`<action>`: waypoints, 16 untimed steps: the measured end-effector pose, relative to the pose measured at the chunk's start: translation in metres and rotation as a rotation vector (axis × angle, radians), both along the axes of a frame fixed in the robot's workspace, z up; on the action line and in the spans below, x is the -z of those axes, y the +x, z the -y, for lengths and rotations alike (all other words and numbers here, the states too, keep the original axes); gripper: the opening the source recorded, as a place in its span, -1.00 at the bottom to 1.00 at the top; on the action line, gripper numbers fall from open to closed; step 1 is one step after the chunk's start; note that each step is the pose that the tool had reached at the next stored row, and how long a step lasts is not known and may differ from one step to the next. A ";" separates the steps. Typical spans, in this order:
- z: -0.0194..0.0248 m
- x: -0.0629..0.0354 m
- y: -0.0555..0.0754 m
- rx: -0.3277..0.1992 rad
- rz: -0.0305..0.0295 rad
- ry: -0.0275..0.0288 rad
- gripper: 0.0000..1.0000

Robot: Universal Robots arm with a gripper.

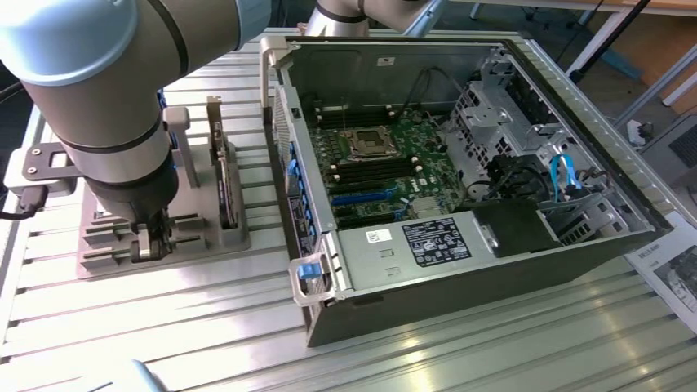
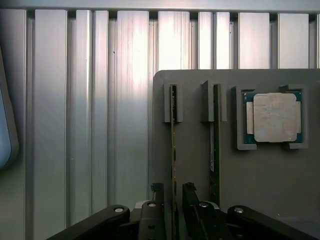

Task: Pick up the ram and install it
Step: 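Pick up the ram and move it above insertion slot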

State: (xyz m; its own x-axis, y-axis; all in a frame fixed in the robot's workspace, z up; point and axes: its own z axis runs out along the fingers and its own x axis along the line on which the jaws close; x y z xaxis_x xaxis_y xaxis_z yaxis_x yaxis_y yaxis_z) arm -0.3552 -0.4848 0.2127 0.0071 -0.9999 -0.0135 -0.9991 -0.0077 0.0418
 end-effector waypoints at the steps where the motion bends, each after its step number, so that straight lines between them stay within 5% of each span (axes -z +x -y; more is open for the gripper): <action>1: -0.0007 0.0000 0.000 0.000 0.0000 0.0000 -0.42; 4: -0.0012 0.0000 0.000 0.000 0.0000 -0.0001 -0.45; 5: -0.0013 0.0000 0.000 0.000 0.0000 -0.0001 -0.60; 16: -0.0013 0.0030 0.000 0.000 0.0000 -0.0019 -0.60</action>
